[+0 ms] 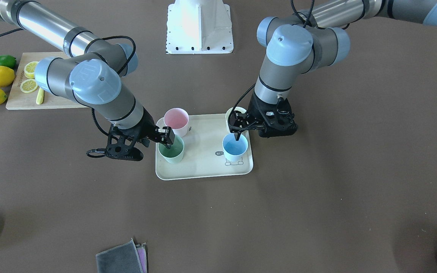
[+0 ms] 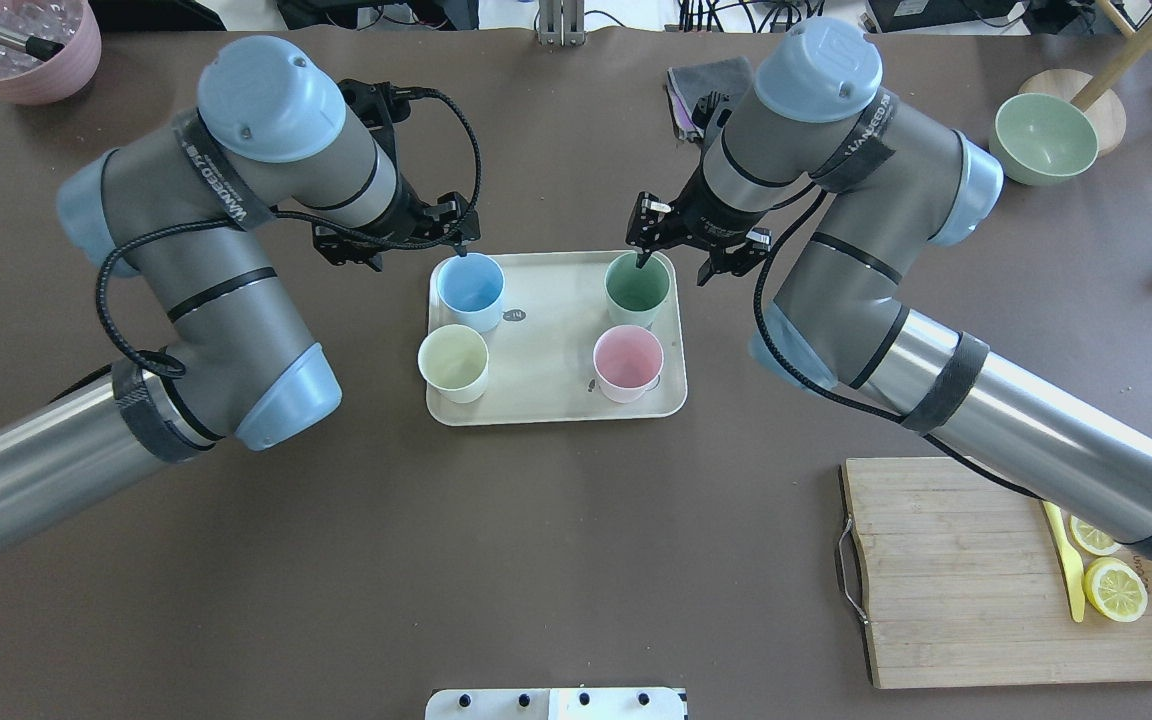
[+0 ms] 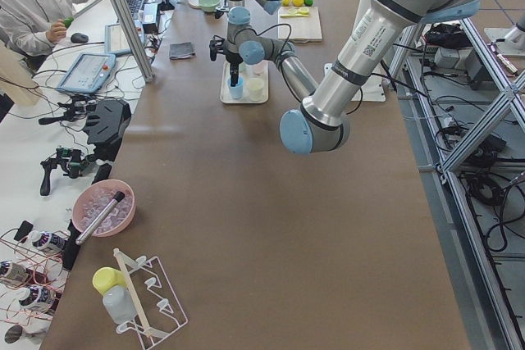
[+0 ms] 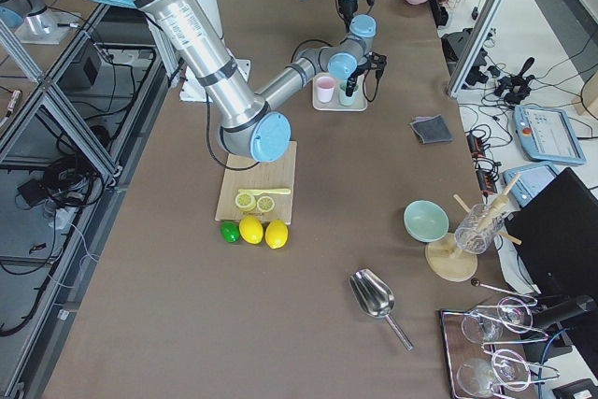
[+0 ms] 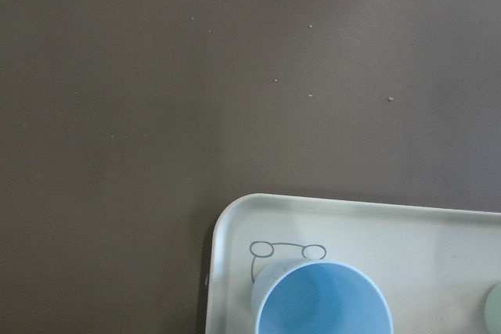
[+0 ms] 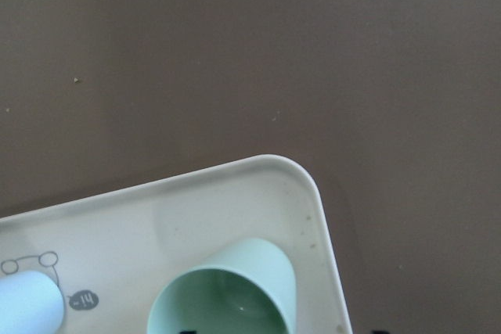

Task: Place all cups on tray

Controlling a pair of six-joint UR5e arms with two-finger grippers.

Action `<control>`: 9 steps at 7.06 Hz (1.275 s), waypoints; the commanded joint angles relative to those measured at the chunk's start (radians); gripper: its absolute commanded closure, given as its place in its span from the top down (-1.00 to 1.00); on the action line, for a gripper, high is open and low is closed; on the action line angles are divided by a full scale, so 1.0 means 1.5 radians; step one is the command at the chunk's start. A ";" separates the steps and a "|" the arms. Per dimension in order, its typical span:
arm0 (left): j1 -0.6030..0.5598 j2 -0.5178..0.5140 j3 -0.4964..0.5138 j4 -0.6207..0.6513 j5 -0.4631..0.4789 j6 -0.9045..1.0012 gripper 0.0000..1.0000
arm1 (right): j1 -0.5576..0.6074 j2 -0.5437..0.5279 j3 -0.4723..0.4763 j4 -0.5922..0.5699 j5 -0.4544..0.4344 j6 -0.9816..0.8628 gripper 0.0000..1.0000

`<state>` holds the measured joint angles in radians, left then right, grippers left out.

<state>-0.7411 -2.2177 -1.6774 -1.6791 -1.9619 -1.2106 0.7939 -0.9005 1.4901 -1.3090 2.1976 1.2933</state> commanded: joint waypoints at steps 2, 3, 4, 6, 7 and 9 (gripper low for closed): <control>-0.075 0.108 -0.167 0.167 -0.021 0.197 0.94 | 0.161 -0.156 0.081 -0.005 0.086 -0.198 1.00; -0.103 0.153 -0.200 0.186 -0.021 0.262 0.94 | 0.229 -0.205 0.081 -0.006 0.116 -0.308 1.00; -0.144 0.207 -0.225 0.185 -0.026 0.338 0.94 | 0.284 -0.243 0.079 -0.008 0.126 -0.397 1.00; -0.257 0.325 -0.246 0.177 -0.102 0.548 0.94 | 0.366 -0.340 0.080 -0.007 0.126 -0.581 1.00; -0.323 0.380 -0.244 0.176 -0.127 0.672 0.95 | 0.397 -0.380 0.077 -0.007 0.126 -0.666 1.00; -0.408 0.450 -0.223 0.175 -0.140 0.800 0.95 | 0.442 -0.432 0.079 -0.007 0.126 -0.744 1.00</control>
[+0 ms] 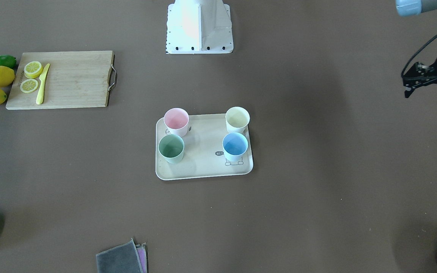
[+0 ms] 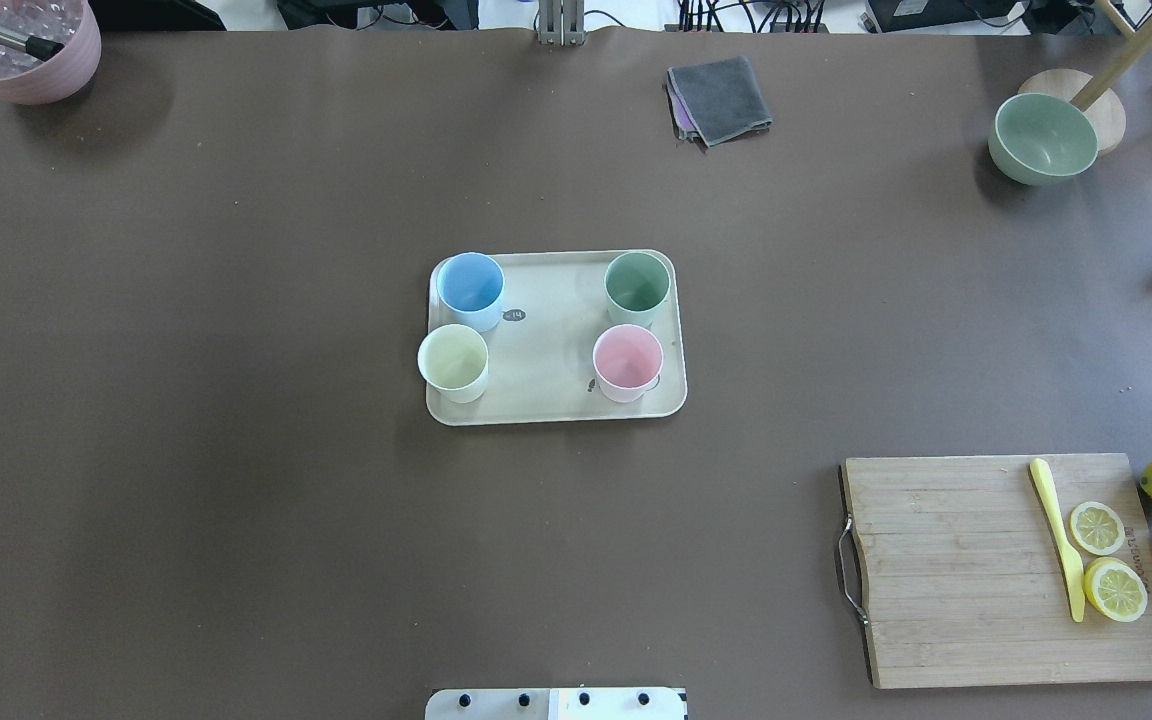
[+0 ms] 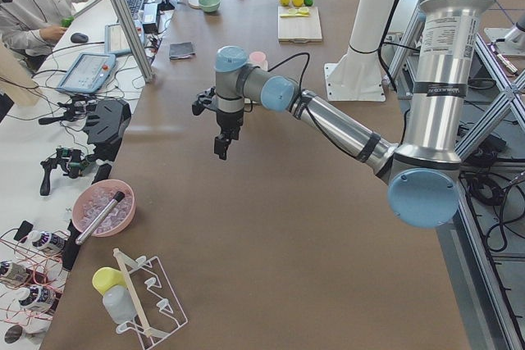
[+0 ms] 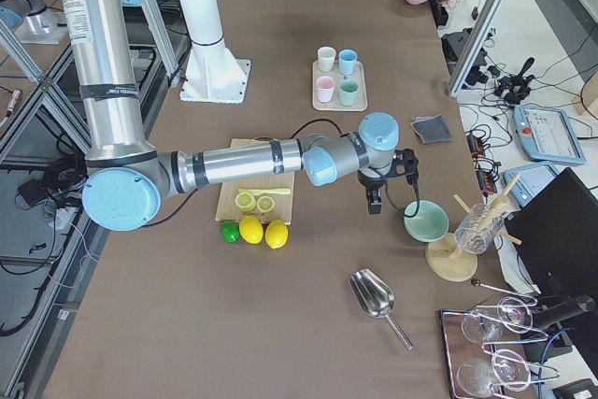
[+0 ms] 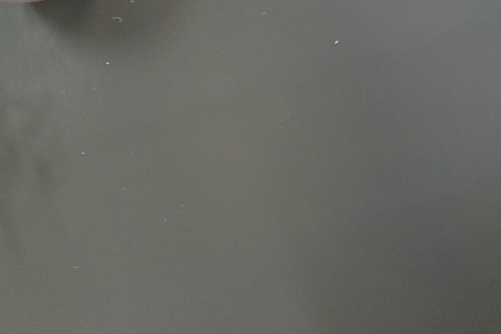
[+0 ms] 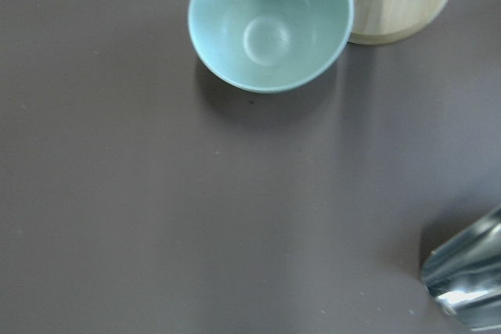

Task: Place all cups on tray

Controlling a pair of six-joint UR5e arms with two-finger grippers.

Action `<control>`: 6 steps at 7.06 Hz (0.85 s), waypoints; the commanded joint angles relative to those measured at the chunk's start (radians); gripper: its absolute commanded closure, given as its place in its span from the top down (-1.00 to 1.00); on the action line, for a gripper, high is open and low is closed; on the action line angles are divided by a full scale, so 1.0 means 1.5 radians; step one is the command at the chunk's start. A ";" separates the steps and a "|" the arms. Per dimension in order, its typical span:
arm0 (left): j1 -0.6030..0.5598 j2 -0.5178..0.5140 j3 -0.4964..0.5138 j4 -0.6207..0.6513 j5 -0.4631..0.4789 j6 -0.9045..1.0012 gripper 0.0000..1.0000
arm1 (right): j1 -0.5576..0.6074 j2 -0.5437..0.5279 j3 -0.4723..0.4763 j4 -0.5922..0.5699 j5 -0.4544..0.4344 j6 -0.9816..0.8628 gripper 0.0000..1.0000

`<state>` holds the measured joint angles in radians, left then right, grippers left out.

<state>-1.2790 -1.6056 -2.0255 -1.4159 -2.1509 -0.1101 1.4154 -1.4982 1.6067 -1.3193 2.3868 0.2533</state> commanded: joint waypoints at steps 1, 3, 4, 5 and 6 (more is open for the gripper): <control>-0.081 0.068 0.043 -0.001 -0.078 0.067 0.95 | 0.046 -0.054 0.000 0.000 -0.001 -0.091 1.00; -0.120 0.078 0.083 -0.003 -0.160 0.069 0.95 | 0.073 -0.064 0.002 -0.018 0.001 -0.109 1.00; -0.120 0.092 0.088 -0.032 -0.158 0.068 0.95 | 0.078 -0.061 0.004 -0.025 -0.001 -0.105 1.00; -0.118 0.087 0.113 -0.035 -0.160 0.063 0.95 | 0.079 -0.061 0.004 -0.025 -0.002 -0.091 1.00; -0.119 0.079 0.133 -0.037 -0.161 0.063 0.95 | 0.079 -0.057 0.007 -0.022 -0.004 -0.092 1.00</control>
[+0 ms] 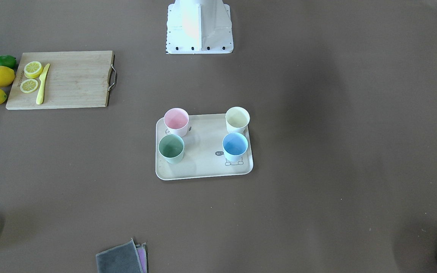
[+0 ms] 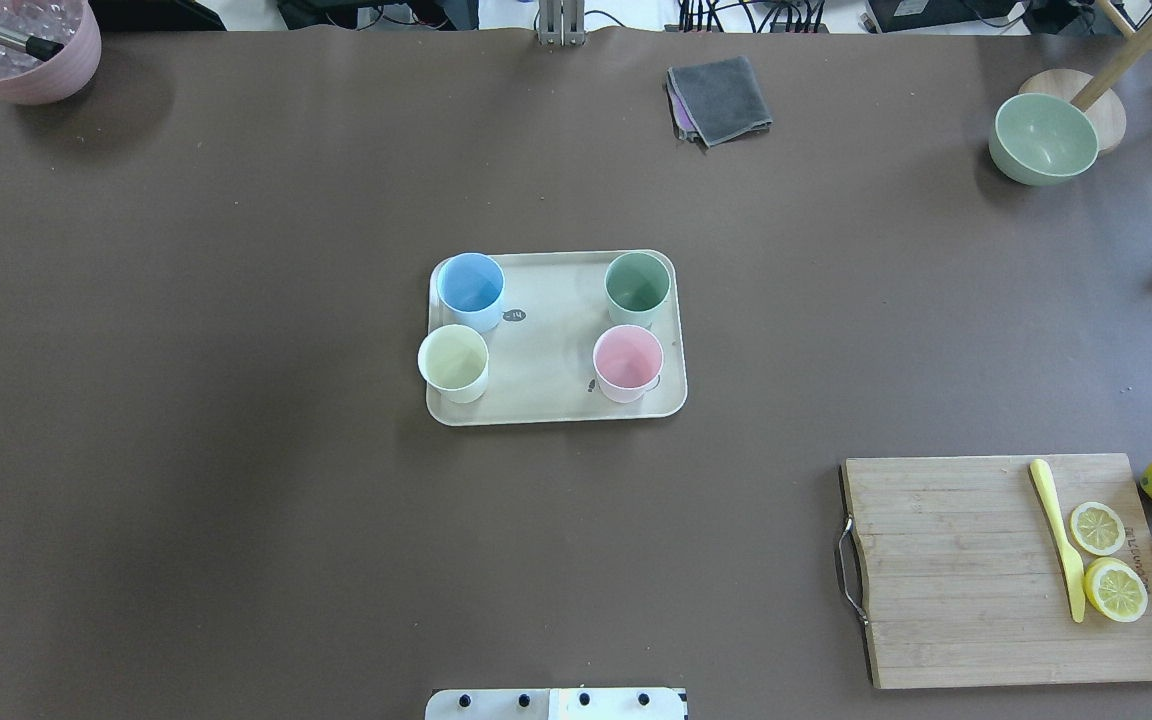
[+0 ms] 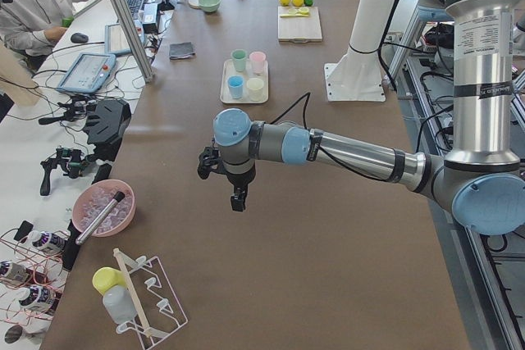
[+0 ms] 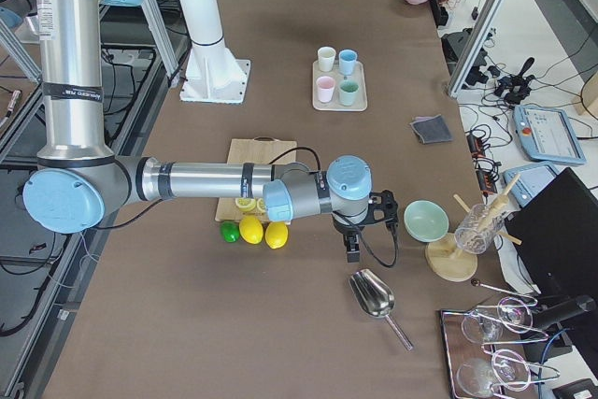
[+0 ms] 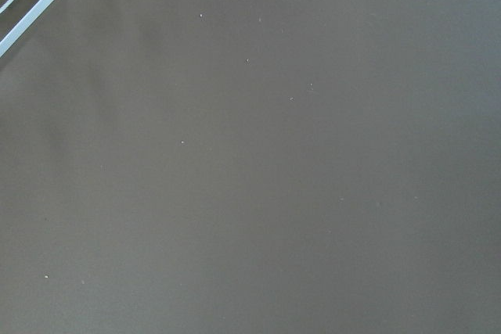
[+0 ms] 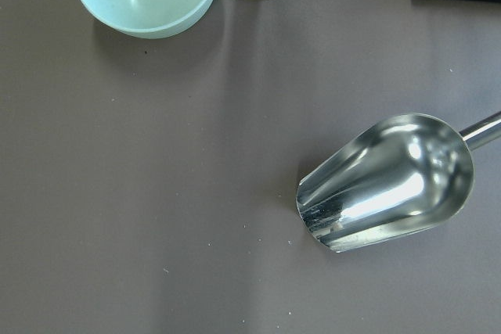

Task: Place all cups on tray

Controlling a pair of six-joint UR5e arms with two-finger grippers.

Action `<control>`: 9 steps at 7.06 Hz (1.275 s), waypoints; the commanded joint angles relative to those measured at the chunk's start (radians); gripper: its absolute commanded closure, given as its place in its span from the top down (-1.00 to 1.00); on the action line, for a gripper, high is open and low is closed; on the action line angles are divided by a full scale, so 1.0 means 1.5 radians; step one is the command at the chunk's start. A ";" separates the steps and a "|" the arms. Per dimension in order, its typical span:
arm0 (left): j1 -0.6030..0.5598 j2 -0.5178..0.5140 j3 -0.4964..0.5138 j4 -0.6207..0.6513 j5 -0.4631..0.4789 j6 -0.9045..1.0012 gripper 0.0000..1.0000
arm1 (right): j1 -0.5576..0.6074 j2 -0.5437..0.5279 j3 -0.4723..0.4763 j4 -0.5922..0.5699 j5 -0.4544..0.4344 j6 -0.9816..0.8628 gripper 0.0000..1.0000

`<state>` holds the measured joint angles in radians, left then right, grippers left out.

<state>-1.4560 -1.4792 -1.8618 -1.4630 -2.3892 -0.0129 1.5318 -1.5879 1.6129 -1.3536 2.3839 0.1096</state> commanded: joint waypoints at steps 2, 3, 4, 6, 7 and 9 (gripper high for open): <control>-0.003 -0.009 0.020 -0.005 -0.003 -0.002 0.95 | 0.001 -0.006 0.005 0.008 -0.008 -0.003 1.00; -0.004 -0.009 0.017 -0.005 -0.003 -0.001 0.95 | 0.001 -0.007 0.006 0.009 -0.003 -0.003 1.00; -0.005 -0.009 0.013 -0.005 -0.003 -0.002 0.95 | 0.001 -0.007 0.006 0.010 -0.005 -0.006 1.00; -0.014 -0.009 0.012 -0.004 -0.003 -0.002 0.95 | 0.001 -0.019 0.005 0.061 0.001 -0.003 1.00; -0.014 -0.010 0.009 -0.004 -0.001 0.001 0.95 | 0.000 -0.024 0.003 0.086 0.001 0.002 1.00; -0.016 -0.009 0.000 -0.004 0.000 0.001 0.95 | -0.001 -0.025 0.005 0.086 0.002 -0.005 1.00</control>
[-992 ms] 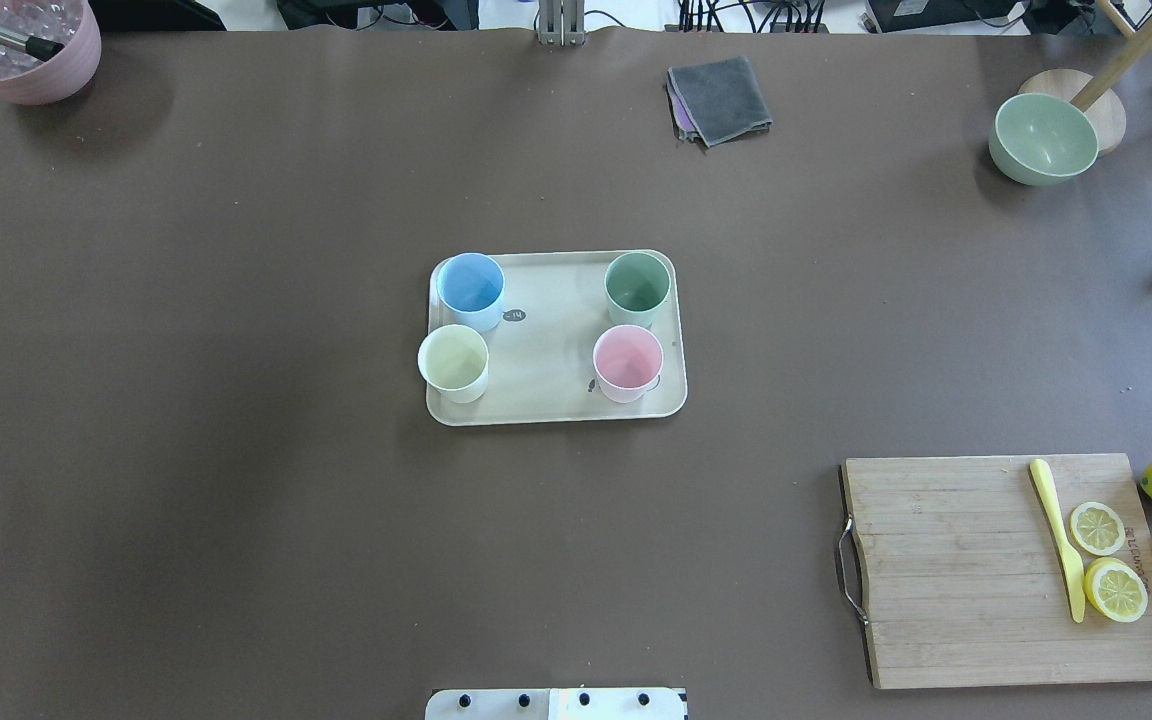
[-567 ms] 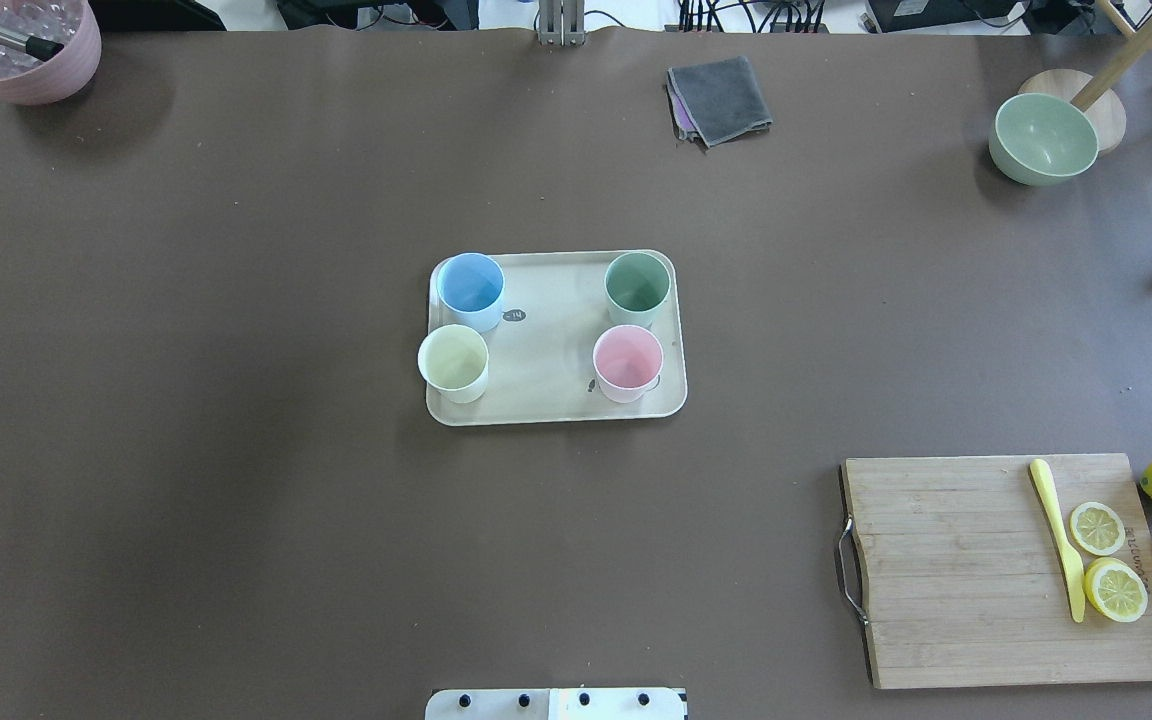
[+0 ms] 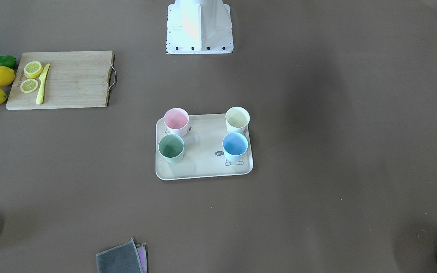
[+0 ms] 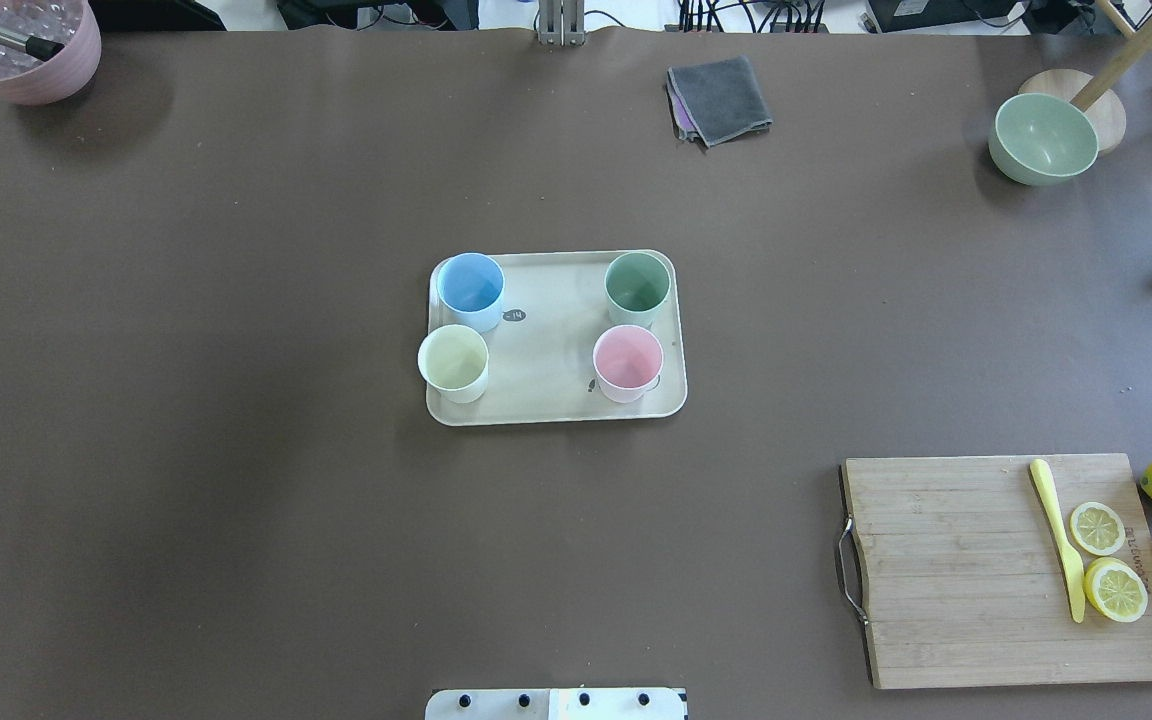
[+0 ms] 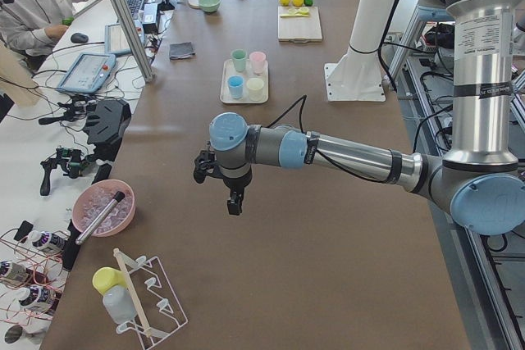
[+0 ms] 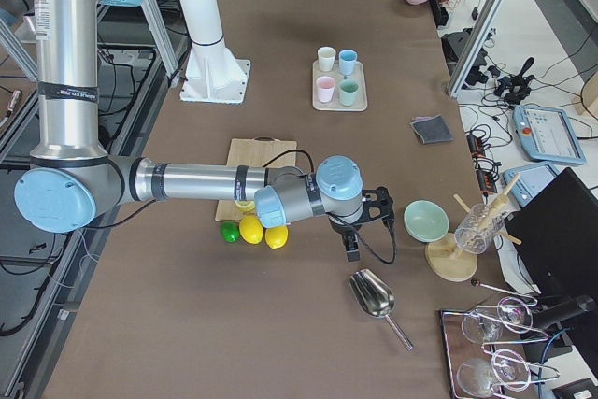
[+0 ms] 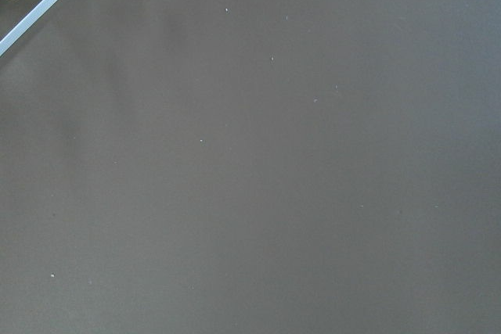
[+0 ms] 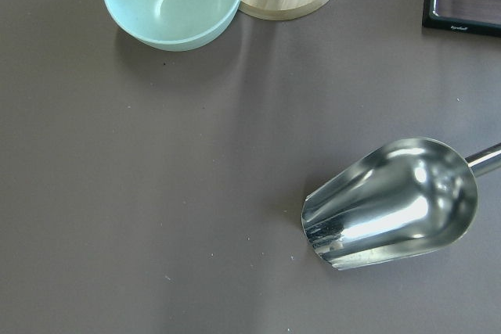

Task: Place all cups on tray

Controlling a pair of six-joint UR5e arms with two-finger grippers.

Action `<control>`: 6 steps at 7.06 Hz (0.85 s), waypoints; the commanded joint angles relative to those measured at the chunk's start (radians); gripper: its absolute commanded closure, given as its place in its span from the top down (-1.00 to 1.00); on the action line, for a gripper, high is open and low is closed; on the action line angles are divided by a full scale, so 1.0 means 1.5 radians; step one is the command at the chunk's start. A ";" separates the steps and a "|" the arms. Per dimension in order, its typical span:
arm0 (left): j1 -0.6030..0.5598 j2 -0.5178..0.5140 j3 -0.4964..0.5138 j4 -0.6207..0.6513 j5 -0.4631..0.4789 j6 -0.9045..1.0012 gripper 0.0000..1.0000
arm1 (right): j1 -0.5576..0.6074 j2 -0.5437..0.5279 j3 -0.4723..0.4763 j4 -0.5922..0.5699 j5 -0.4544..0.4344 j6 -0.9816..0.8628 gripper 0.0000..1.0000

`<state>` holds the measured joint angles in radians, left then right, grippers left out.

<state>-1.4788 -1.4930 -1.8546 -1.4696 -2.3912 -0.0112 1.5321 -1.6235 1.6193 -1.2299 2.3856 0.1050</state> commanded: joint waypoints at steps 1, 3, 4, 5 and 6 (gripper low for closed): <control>-0.001 -0.001 -0.003 0.000 0.003 0.000 0.95 | -0.003 0.001 0.001 0.002 0.002 -0.001 1.00; -0.001 0.002 0.002 0.001 0.008 0.001 0.95 | -0.005 0.001 0.001 0.003 0.001 -0.002 1.00; -0.001 0.005 0.007 0.001 0.008 0.001 0.95 | -0.005 0.002 0.001 0.002 0.001 -0.002 1.00; -0.007 0.005 0.013 0.001 0.008 0.001 0.95 | -0.005 0.005 0.003 0.002 0.001 -0.002 1.00; -0.009 0.007 0.022 0.001 0.008 0.002 0.95 | -0.005 0.006 0.004 0.002 0.001 -0.002 1.00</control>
<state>-1.4876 -1.4847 -1.8349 -1.4681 -2.3793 -0.0089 1.5249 -1.6165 1.6239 -1.2270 2.3869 0.1013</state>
